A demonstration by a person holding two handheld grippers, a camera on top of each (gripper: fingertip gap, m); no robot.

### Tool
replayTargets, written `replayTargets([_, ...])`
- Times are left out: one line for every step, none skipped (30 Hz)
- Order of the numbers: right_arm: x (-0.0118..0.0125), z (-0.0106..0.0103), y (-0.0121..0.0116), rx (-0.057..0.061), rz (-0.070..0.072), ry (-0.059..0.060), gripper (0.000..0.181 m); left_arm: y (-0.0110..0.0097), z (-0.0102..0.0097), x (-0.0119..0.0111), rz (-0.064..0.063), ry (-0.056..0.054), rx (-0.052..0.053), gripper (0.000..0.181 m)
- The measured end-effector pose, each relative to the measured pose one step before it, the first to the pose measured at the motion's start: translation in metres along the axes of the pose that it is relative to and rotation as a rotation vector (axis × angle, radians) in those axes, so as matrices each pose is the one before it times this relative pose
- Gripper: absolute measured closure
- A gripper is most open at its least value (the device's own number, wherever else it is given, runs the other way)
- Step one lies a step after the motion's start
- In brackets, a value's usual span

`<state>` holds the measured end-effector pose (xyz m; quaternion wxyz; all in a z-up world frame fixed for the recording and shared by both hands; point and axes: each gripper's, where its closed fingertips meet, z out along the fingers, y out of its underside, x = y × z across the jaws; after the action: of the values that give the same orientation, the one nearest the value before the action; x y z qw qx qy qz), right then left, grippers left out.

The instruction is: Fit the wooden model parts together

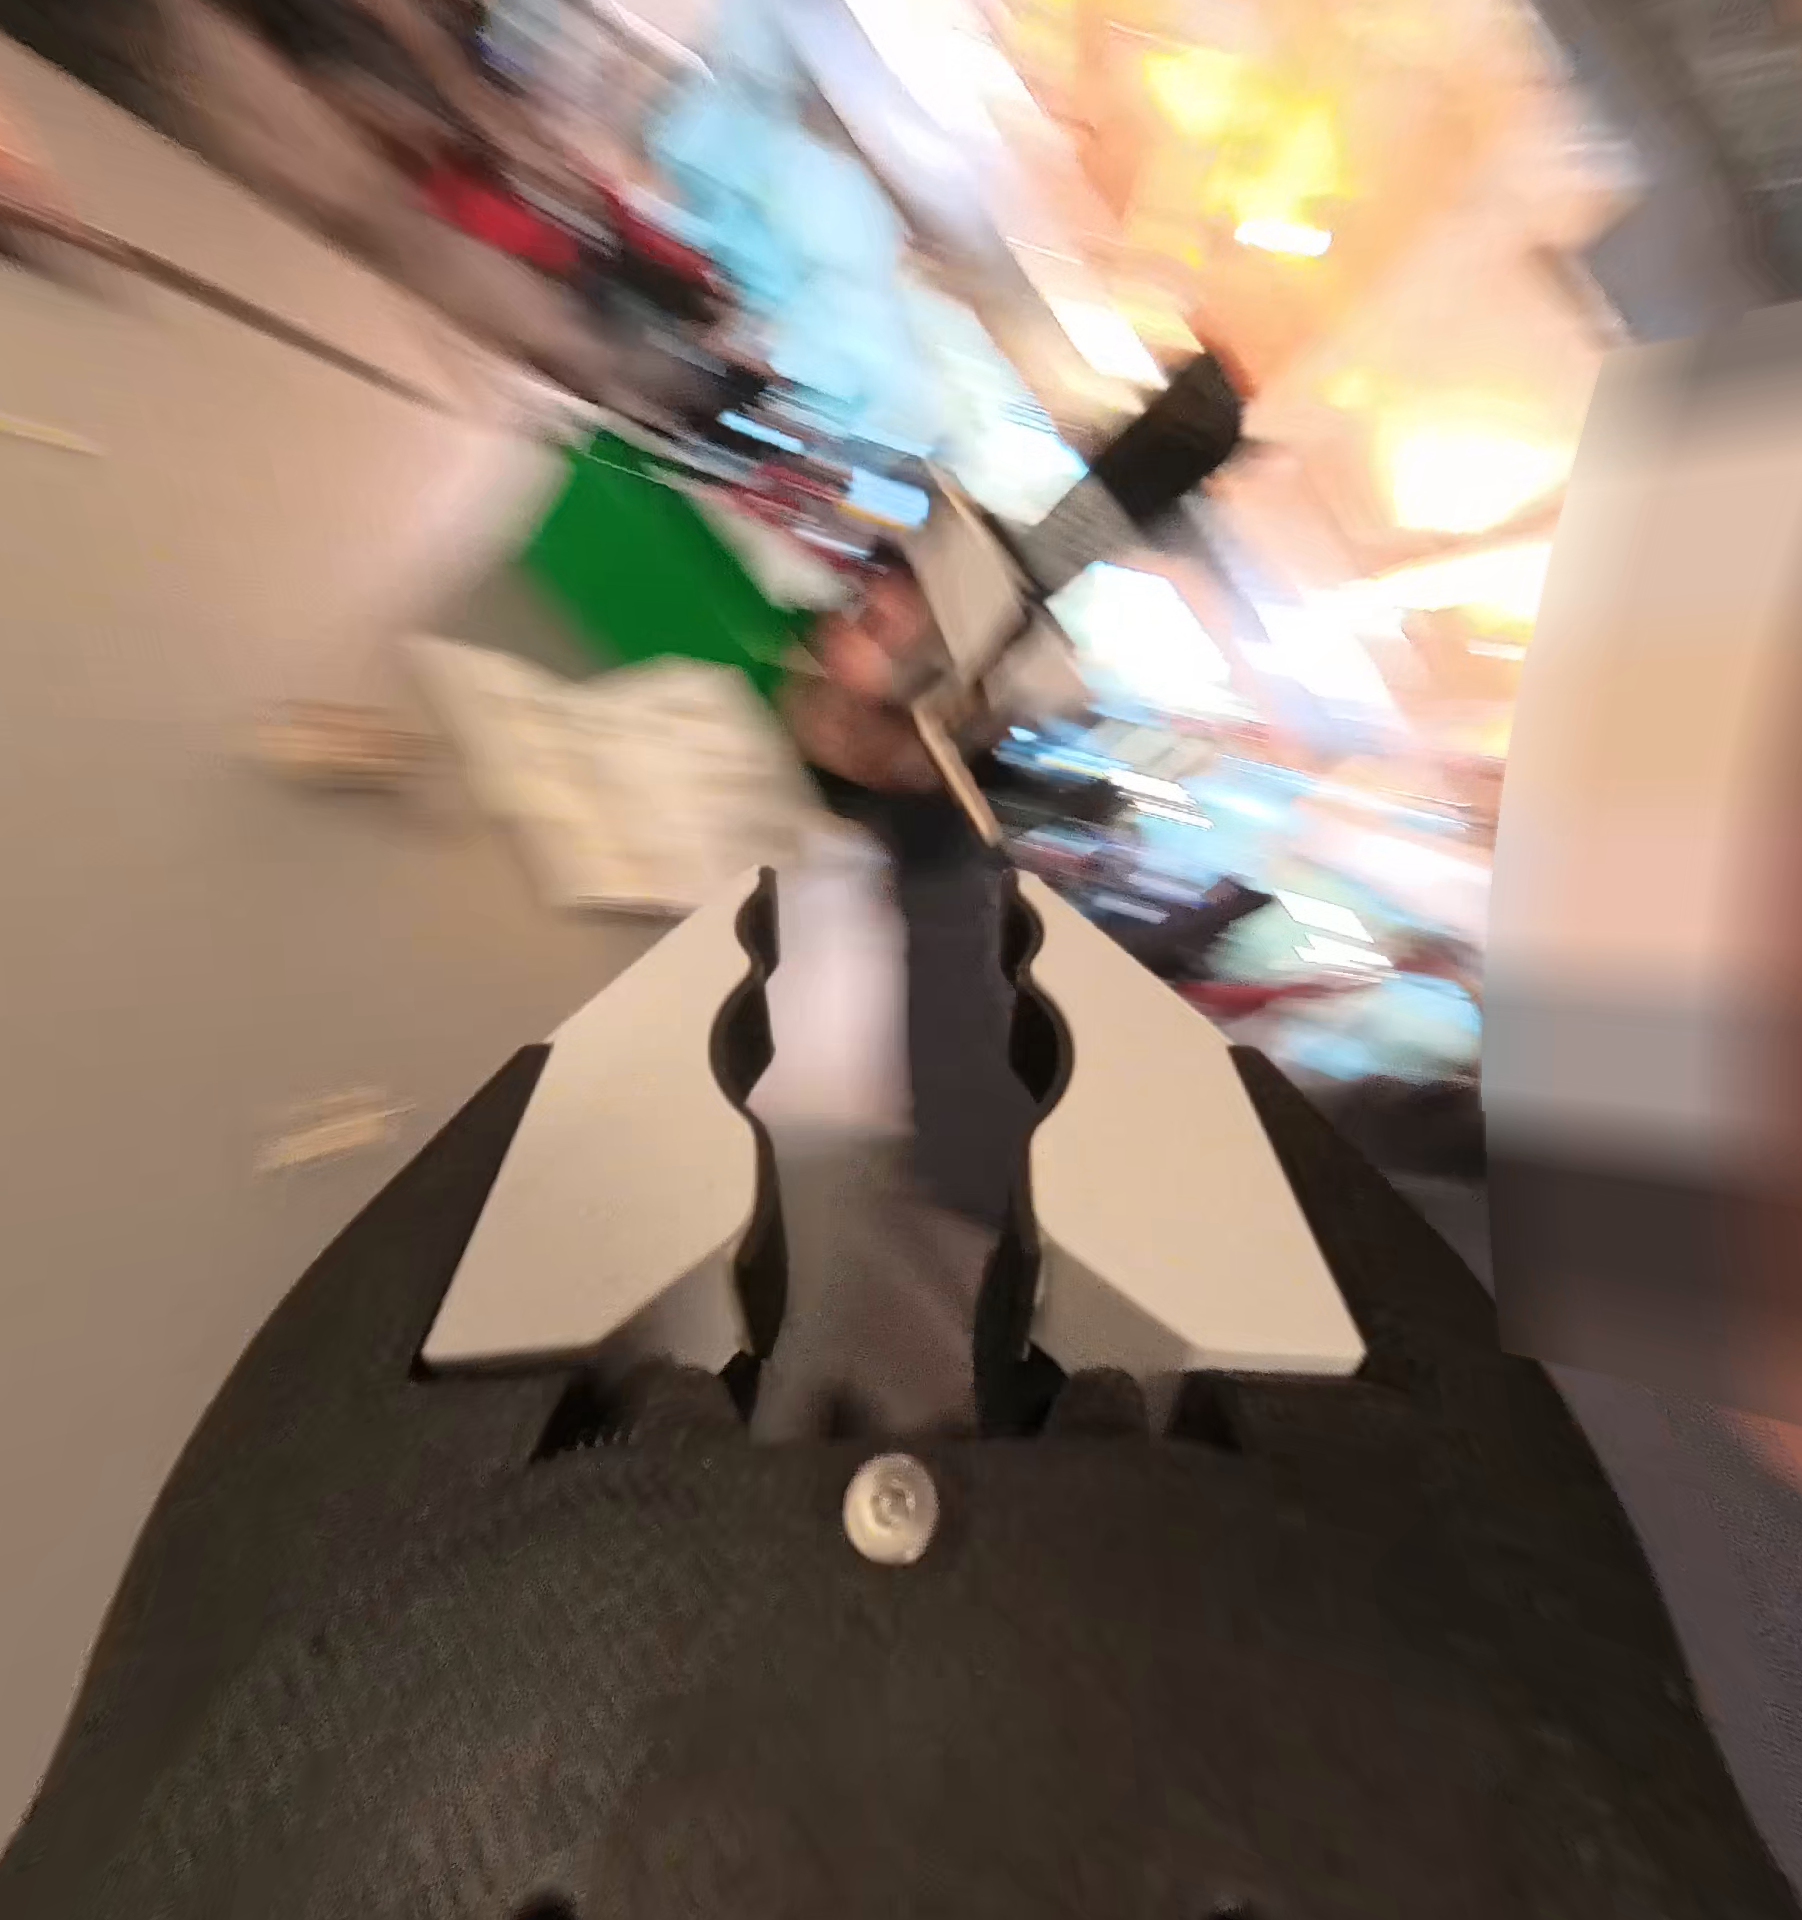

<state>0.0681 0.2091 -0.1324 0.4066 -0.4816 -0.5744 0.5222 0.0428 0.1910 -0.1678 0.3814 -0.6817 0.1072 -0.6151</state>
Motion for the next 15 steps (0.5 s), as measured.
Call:
replayTargets([0.00423, -0.00092, 0.01915, -0.0634, 0.0480, 0.0471, 0.181, -0.00058, -0.00849, -0.01431, 0.0252, -0.0676, 0.0175, 0.141])
replayTargets([0.00454, -0.00038, 0.01958, -0.0632, 0.0428, 0.0481, 0.180, 0.00080, -0.00628, -0.01270, 0.0185, -0.0501, 0.0105, 0.143])
replayTargets([0.00506, 0.00012, 0.01869, -0.0574, 0.0435, 0.0486, 0.181, 0.00139, -0.00301, -0.00903, 0.0063, -0.0268, 0.0093, 0.144])
replayTargets([0.00502, 0.00049, 0.01751, -0.0519, 0.0418, 0.0454, 0.181, 0.00106, -0.00165, -0.00559, -0.0017, -0.0067, 0.0071, 0.145])
replayTargets([0.00415, 0.00085, 0.01661, -0.0489, 0.0367, 0.0380, 0.181, 0.00177, -0.00018, -0.00461, 0.0017, -0.0002, 0.0005, 0.146])
replayTargets([0.00509, 0.00133, 0.01663, -0.0552, 0.0280, 0.0435, 0.181, 0.00333, 0.00130, -0.00369, 0.0049, -0.0032, -0.0079, 0.147])
replayTargets([0.00563, 0.00184, 0.01658, -0.0595, 0.0122, 0.0491, 0.181, 0.00293, 0.00346, -0.00202, 0.0105, -0.0016, -0.0153, 0.148])
replayTargets([0.00442, 0.00261, 0.01563, -0.0583, 0.0115, 0.0401, 0.181, 0.00402, 0.00315, -0.00218, 0.0133, 0.0007, -0.0163, 0.148])
replayTargets([0.00365, 0.00303, 0.01303, -0.0479, 0.0160, 0.0331, 0.180, 0.00451, 0.00328, -0.00115, 0.0089, 0.0045, -0.0203, 0.148])
replayTargets([0.00247, 0.00282, 0.01000, -0.0335, 0.0113, 0.0238, 0.181, 0.00400, 0.00389, -0.00011, 0.0086, 0.0101, -0.0210, 0.149])
replayTargets([0.00251, 0.00239, 0.00776, -0.0252, 0.0061, 0.0227, 0.181, 0.00355, 0.00359, 0.00058, 0.0129, 0.0070, -0.0180, 0.149])
replayTargets([0.00341, 0.00154, 0.00575, -0.0165, 0.0019, 0.0297, 0.181, 0.00224, 0.00308, 0.00007, 0.0125, 0.0046, -0.0158, 0.150])
replayTargets([0.00192, 0.00089, 0.00379, -0.0086, 0.0012, 0.0210, 0.181, 0.00296, 0.00287, 0.00002, 0.0174, -0.0023, -0.0168, 0.151])
replayTargets([0.00130, 0.00079, 0.00265, -0.0036, 0.0068, 0.0161, 0.181, 0.00424, 0.00507, -0.00007, 0.0345, -0.0172, -0.0191, 0.151])
replayTargets([0.00158, 0.00107, 0.00264, -0.0056, 0.0073, 0.0190, 0.181, 0.00575, 0.00518, -0.00134, 0.0459, -0.0337, -0.0277, 0.151])
